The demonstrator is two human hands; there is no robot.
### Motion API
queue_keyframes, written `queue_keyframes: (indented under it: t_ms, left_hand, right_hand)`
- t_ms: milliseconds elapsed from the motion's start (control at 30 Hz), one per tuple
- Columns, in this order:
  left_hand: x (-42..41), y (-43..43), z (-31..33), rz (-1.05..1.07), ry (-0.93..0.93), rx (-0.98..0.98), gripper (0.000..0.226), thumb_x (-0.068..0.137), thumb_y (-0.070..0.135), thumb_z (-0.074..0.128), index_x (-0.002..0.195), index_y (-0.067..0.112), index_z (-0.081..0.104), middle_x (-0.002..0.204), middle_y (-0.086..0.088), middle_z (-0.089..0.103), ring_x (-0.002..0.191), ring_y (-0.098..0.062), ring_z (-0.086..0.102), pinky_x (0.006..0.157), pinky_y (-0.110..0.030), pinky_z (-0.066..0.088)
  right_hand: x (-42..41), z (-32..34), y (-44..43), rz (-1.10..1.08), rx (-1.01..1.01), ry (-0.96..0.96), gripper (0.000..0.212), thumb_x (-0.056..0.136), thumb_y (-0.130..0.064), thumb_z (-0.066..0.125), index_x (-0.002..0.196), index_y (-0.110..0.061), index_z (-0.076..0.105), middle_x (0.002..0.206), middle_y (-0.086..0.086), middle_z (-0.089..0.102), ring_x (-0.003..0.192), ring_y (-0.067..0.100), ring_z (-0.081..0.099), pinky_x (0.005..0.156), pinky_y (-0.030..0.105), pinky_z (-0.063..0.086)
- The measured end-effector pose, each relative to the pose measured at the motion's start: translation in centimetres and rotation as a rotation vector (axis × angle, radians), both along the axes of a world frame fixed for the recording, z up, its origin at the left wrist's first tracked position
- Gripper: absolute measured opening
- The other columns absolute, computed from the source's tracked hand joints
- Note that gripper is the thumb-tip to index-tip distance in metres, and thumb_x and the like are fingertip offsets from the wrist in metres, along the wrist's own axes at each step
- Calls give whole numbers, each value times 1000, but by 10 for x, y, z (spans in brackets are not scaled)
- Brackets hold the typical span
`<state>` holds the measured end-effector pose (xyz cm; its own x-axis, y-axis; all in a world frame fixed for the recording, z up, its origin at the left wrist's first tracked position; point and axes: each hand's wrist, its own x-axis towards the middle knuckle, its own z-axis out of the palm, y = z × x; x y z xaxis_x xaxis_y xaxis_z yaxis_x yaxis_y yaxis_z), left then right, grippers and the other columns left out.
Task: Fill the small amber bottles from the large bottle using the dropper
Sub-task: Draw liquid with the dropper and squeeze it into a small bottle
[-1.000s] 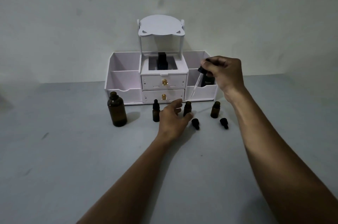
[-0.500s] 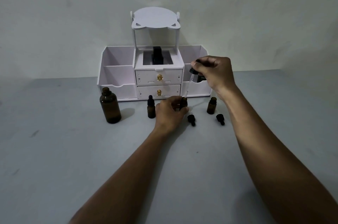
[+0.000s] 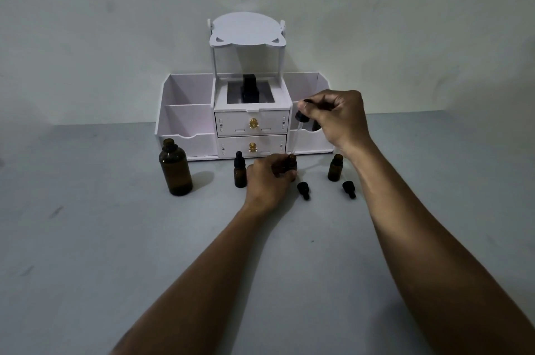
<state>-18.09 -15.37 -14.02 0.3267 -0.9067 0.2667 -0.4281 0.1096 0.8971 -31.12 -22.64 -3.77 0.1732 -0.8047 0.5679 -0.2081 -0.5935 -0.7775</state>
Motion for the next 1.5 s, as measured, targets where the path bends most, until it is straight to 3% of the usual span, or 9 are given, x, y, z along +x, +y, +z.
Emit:
queue_keyframes:
  t_ms: [433, 600, 733, 867, 1033, 1167, 1267, 1367, 1500]
  left_hand:
    - [2, -1, -3, 0, -8, 5, 38, 84, 12, 77, 121, 16, 72, 109, 0, 76, 98, -9, 71, 99, -29, 55]
    - [3, 4, -1, -22, 14, 37, 54, 83, 20, 80, 134, 17, 62, 122, -1, 71, 108, -12, 67, 102, -31, 53]
    - [8, 27, 8, -46, 15, 44, 58, 86, 28, 77, 140, 20, 56, 128, -2, 66, 111, -13, 63, 97, -25, 52]
    - [27, 59, 20, -42, -61, 11, 54, 86, 33, 77, 136, 27, 57, 122, 7, 67, 97, -3, 65, 80, -11, 52]
    - [73, 99, 40, 117, -46, -261, 38, 87, 17, 77, 123, 21, 67, 104, 6, 73, 83, -3, 70, 68, -13, 54]
    - [120, 116, 43, 388, -4, -408, 27, 87, 12, 75, 112, 21, 69, 93, 5, 73, 79, -9, 69, 65, -16, 53]
    - [154, 118, 36, 453, 44, -355, 38, 85, 20, 77, 121, 24, 64, 104, 7, 71, 93, -8, 68, 71, -17, 53]
    - [177, 115, 25, 347, 114, -215, 59, 80, 30, 80, 134, 22, 58, 120, 4, 68, 108, -11, 66, 81, -22, 54]
    - [186, 109, 14, 207, 178, -92, 75, 66, 38, 80, 136, 18, 60, 124, 1, 68, 112, -14, 67, 90, -25, 55]
  right_hand:
    - [0, -1, -1, 7, 77, -1, 15, 78, -18, 83, 90, -9, 81, 81, 5, 78, 78, 22, 76, 77, 45, 63]
    - [-1, 8, 6, 30, 88, -34, 14, 78, -18, 83, 89, -9, 80, 81, 7, 78, 79, 25, 76, 77, 46, 62]
    - [0, 22, 16, 24, 35, -99, 14, 79, -16, 82, 91, -8, 80, 81, 3, 77, 72, 13, 74, 75, 31, 61]
    - [10, 38, 31, 76, -9, -215, 9, 80, -13, 81, 88, -9, 79, 72, -6, 76, 66, 10, 73, 68, 21, 56]
    - [48, 51, 52, 174, 1, -332, 2, 80, -18, 81, 80, -19, 79, 75, 3, 77, 78, 33, 74, 78, 39, 62]
    - [90, 49, 66, 230, 53, -403, 4, 81, -13, 81, 83, -15, 78, 71, -3, 76, 72, 18, 72, 74, 34, 61]
    - [118, 44, 76, 264, 106, -427, 7, 82, -9, 80, 81, -15, 77, 70, -5, 76, 72, 17, 72, 79, 44, 62]
    - [135, 37, 79, 274, 118, -401, 8, 82, -8, 79, 82, -16, 77, 69, -6, 76, 72, 16, 73, 83, 46, 62]
    - [145, 26, 74, 264, 121, -378, 5, 83, -11, 79, 85, -16, 78, 77, 0, 77, 83, 33, 75, 85, 51, 60]
